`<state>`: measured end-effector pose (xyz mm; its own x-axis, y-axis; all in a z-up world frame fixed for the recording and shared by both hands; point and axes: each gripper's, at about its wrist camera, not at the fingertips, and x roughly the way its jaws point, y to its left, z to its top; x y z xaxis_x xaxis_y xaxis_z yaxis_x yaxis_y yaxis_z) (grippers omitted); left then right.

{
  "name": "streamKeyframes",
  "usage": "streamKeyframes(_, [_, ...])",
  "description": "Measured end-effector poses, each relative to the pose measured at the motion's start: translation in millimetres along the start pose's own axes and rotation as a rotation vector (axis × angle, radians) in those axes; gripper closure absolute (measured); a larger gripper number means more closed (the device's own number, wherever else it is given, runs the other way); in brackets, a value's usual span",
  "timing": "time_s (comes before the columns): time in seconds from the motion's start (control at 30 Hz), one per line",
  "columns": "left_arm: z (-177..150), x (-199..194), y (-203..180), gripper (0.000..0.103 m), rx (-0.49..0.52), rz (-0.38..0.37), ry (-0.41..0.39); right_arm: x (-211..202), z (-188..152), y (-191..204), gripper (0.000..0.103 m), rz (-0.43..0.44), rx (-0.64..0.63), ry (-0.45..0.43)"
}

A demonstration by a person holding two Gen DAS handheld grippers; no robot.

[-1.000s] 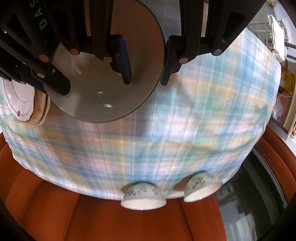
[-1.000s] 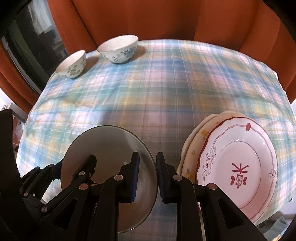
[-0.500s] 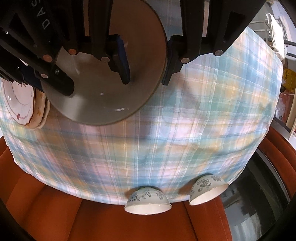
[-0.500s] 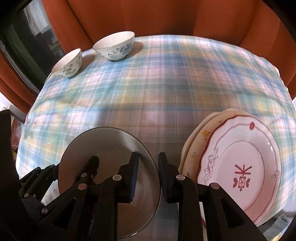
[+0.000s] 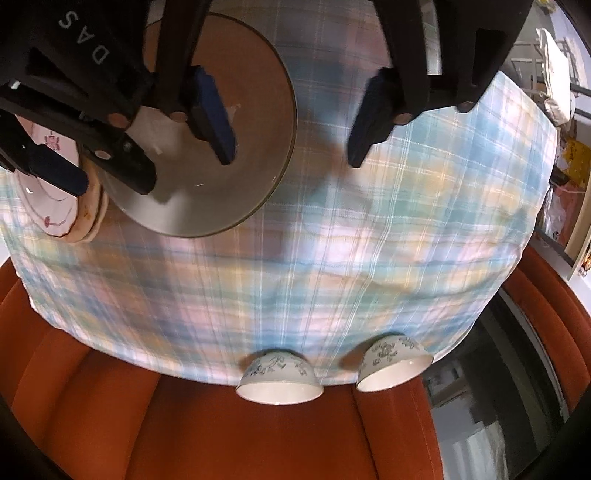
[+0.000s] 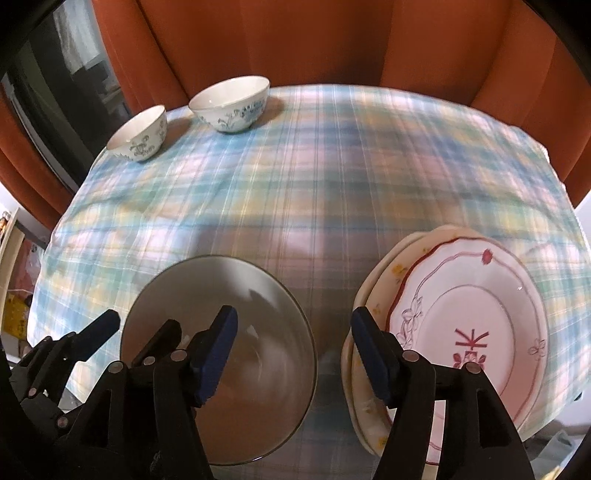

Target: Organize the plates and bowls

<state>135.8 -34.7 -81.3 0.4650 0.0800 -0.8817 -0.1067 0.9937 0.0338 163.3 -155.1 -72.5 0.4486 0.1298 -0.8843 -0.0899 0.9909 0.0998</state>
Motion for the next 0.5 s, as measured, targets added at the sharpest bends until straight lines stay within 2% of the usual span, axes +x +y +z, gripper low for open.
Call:
streamKeyframes(0.1, [3, -5, -2, 0.028, 0.029, 0.001, -0.017, -4, 3, 4, 0.030, 0.022, -0.008, -0.003])
streamKeyframes(0.5, [21, -14, 25, 0.026, 0.049, -0.036, -0.062, -15, 18, 30, 0.029, -0.003, 0.002, -0.032])
